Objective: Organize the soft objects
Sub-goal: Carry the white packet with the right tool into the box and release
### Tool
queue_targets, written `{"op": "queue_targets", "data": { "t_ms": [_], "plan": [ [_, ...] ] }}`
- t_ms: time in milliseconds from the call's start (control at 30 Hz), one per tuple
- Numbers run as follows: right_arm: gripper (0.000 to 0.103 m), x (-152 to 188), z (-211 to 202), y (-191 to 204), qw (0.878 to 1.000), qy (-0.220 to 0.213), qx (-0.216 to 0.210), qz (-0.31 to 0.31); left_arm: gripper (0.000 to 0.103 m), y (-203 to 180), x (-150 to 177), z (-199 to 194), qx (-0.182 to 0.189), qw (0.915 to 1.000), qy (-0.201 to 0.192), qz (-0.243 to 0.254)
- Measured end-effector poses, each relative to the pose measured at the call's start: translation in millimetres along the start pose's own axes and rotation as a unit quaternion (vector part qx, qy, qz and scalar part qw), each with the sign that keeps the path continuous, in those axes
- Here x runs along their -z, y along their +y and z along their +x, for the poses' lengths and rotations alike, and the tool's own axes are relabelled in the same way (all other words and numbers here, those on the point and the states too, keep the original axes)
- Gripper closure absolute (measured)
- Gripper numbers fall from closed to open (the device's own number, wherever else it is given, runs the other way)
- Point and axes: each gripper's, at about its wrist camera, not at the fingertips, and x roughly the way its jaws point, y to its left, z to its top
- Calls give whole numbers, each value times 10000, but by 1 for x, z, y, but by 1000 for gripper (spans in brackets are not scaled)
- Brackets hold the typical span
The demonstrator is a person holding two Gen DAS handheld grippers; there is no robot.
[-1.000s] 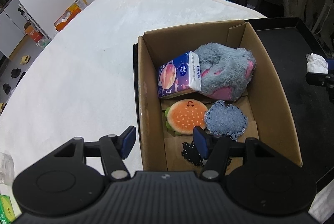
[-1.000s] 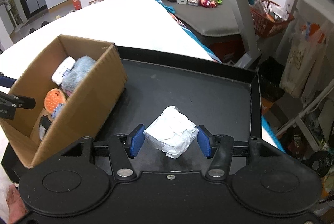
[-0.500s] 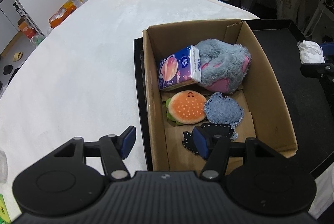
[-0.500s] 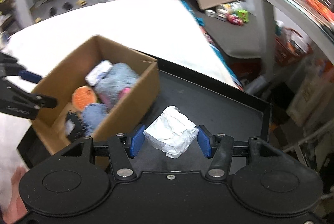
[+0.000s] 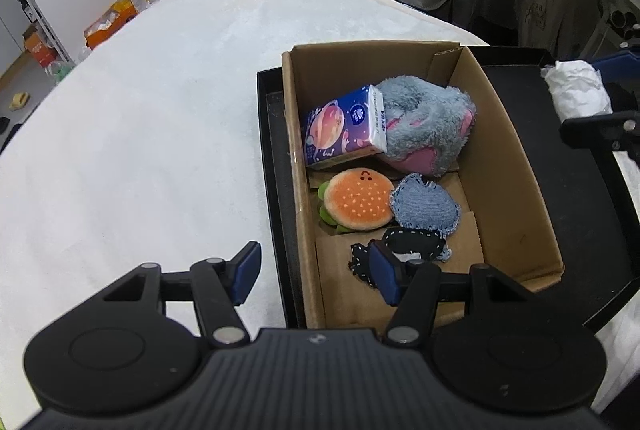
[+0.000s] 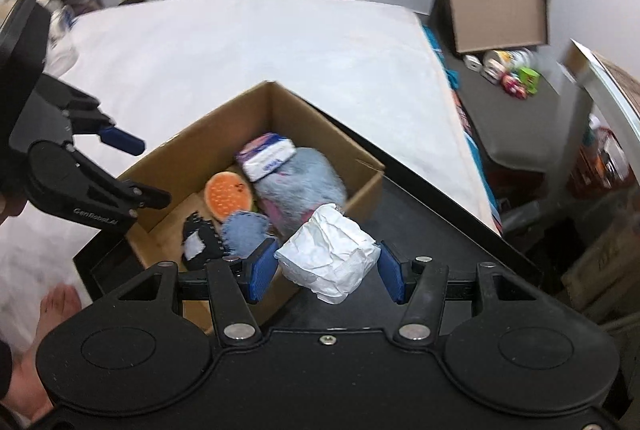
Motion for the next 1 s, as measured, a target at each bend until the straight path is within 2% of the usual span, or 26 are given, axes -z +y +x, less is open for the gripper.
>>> {"op": "queue_targets", "data": {
  "t_ms": [67,233,433,833,933,1000],
  "plan": [
    [49,-4,3,6,9999,66,-95,-116,48,3,2,1,93,9999,48,-58],
    [49,-10,8,22,9984,233,-196,-478,71,7,5,2,257,9996,86,-104],
    [49,-18,17,37,9957,422,-248,-781,83,12,8,3,419,9989,128,-188],
    [48,-27,43,63,9898,824,-304,-1120,90,20,12,3,532,9982,86,-256],
    [40,-27,48,67,9890,916,-188,-1147,90,22,14,4,569,9980,100,-258],
    [28,-26,45,69,9888,882,-157,-1193,90,22,15,5,589,9979,102,-258]
  ]
}}
